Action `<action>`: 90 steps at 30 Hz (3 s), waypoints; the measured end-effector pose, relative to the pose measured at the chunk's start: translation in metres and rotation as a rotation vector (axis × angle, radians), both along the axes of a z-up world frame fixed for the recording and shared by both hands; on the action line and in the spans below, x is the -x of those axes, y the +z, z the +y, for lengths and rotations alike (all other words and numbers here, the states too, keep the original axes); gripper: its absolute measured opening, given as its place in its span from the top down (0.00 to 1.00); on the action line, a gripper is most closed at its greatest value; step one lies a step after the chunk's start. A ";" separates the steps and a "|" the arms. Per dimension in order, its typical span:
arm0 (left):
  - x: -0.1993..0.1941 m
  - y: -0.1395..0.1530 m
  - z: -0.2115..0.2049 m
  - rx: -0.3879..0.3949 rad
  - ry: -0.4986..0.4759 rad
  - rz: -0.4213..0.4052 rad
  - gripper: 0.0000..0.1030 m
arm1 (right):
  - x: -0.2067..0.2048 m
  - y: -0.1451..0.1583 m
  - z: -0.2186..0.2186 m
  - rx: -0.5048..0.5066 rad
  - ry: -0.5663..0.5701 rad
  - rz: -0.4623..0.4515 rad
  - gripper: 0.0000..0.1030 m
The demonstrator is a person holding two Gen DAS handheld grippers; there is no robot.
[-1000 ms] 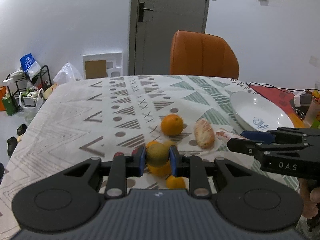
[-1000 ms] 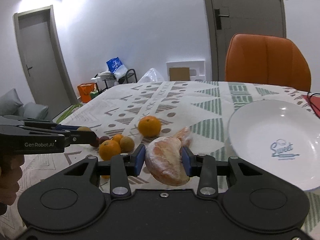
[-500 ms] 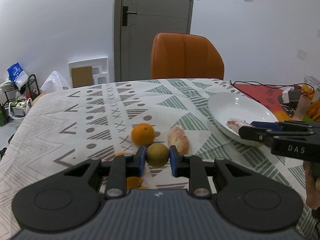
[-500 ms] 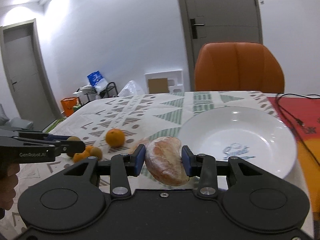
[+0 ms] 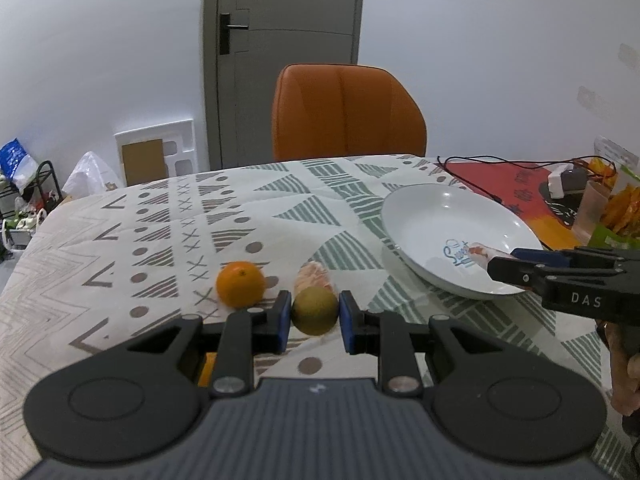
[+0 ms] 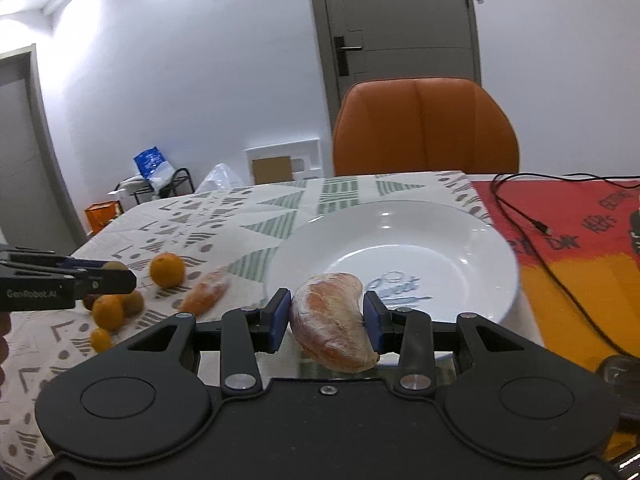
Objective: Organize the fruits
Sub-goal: 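Carry the pomelo segment onto the white plate and open the right tool while the left tool holds its fruit, then lower the small yellow-green fruit onto the plate and open the left tool, then move both open tools back toward the remaining fruit pile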
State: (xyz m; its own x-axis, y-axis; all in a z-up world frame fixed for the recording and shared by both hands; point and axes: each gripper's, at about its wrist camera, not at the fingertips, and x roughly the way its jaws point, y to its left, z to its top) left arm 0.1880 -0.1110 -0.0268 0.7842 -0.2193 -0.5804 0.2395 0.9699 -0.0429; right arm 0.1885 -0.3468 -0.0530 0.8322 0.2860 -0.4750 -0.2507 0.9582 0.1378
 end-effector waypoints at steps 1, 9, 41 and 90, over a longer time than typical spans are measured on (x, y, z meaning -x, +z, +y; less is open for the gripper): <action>-0.001 0.000 -0.003 -0.003 -0.004 -0.001 0.77 | 0.000 -0.001 -0.002 -0.001 -0.008 0.001 0.63; -0.008 0.000 -0.029 -0.026 -0.036 0.001 0.77 | 0.005 -0.006 -0.017 0.080 -0.148 -0.057 0.34; -0.050 -0.001 -0.104 -0.066 -0.145 -0.009 0.73 | 0.015 -0.017 -0.039 -0.059 -0.135 -0.015 0.31; 0.002 0.027 0.054 0.026 0.152 -0.055 0.10 | 0.010 -0.001 0.042 -0.101 -0.028 0.046 0.00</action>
